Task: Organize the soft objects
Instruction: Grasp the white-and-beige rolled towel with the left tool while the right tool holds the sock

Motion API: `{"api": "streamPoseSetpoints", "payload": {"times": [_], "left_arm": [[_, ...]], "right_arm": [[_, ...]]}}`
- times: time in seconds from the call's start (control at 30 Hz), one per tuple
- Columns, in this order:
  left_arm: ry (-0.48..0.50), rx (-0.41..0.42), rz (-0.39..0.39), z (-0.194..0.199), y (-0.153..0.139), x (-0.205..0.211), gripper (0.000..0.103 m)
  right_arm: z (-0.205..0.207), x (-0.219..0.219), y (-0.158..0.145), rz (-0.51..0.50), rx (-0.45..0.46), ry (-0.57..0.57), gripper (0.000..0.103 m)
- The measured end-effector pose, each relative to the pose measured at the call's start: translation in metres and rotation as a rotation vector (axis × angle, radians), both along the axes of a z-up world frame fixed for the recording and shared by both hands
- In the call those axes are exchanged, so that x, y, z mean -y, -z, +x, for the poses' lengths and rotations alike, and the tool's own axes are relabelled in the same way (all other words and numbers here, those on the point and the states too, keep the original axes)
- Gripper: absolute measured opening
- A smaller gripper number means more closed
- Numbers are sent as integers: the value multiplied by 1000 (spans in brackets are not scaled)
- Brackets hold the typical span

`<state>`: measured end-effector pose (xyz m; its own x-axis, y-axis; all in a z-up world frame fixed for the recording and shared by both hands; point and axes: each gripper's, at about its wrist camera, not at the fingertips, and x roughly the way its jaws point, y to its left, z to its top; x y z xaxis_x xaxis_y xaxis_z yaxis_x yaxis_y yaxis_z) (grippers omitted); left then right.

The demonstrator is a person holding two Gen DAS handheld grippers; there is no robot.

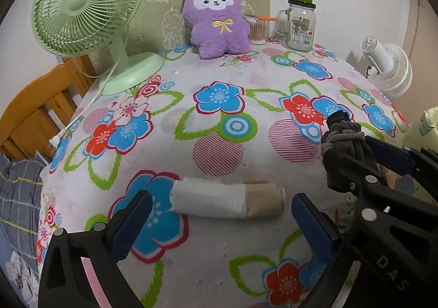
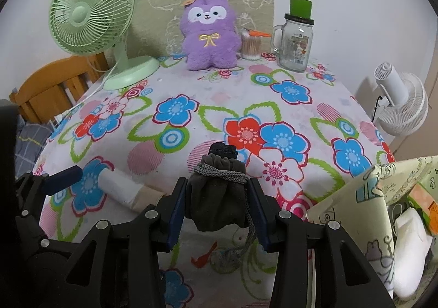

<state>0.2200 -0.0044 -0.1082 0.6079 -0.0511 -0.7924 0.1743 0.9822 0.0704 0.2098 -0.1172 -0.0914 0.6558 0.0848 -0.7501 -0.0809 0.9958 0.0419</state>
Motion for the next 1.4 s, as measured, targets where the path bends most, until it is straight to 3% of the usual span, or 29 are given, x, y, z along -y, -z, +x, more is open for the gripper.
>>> {"api": "streamPoseSetpoints", "payload": {"times": [0.47, 0.63, 0.77, 0.9, 1.4], "left_arm": [[-2, -56, -28, 17, 24, 0, 102], [23, -57, -49, 15, 22, 1, 92], [45, -48, -63, 11, 19, 3, 73], [50, -50, -62, 8, 18, 3, 67], [31, -27, -51, -17, 5, 1, 67]], "right_arm": [[14, 1, 21, 15, -50, 6, 47], [15, 1, 21, 18, -53, 7, 47], [15, 2, 22, 20, -55, 12, 47], [13, 3, 21, 16, -55, 12, 47], [-12, 1, 7, 16, -26, -5, 47]]}}
